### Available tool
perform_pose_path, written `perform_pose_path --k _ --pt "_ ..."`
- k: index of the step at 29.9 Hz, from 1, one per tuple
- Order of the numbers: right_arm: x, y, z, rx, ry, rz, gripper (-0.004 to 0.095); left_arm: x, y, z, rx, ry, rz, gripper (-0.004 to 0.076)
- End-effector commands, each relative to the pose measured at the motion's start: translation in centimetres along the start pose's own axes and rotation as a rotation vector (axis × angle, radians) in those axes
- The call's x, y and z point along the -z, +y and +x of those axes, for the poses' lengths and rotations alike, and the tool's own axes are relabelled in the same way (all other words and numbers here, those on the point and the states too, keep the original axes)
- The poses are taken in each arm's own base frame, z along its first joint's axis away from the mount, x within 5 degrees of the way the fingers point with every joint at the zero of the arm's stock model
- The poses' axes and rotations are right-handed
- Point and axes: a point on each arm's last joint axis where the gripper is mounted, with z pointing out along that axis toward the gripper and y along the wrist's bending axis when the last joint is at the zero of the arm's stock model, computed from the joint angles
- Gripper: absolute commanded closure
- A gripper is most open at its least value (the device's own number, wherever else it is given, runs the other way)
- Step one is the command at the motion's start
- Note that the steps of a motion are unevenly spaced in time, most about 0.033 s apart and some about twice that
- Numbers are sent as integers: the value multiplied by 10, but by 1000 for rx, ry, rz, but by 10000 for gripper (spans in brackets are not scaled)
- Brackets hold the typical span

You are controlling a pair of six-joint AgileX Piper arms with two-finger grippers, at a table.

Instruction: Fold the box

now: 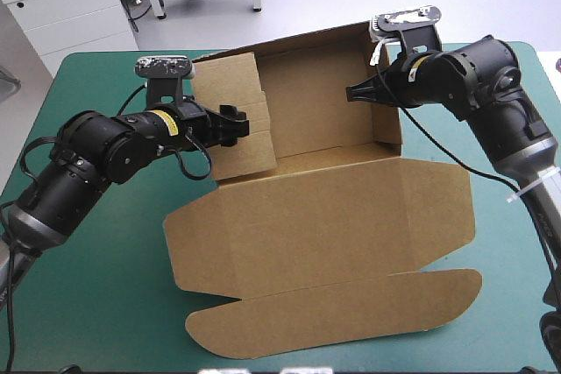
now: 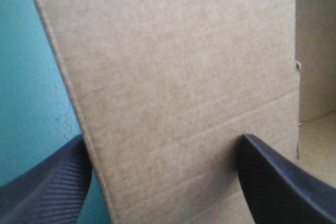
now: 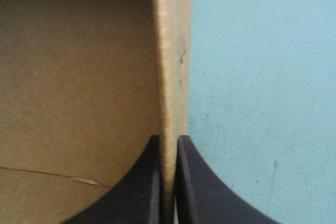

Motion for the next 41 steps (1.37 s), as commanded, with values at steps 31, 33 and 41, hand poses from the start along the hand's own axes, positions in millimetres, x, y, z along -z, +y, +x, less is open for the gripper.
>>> perform_pose_path --k 31,33,41 --pt "29 3 -10 -32 -125 -55 908 -20 -8 0 106 -181 130 248" --pt "29 3 -10 -33 -125 -59 908 -20 -8 0 106 -179 129 320" --pt "29 4 -10 -36 -123 -64 908 -21 -6 3 19 -152 102 719"
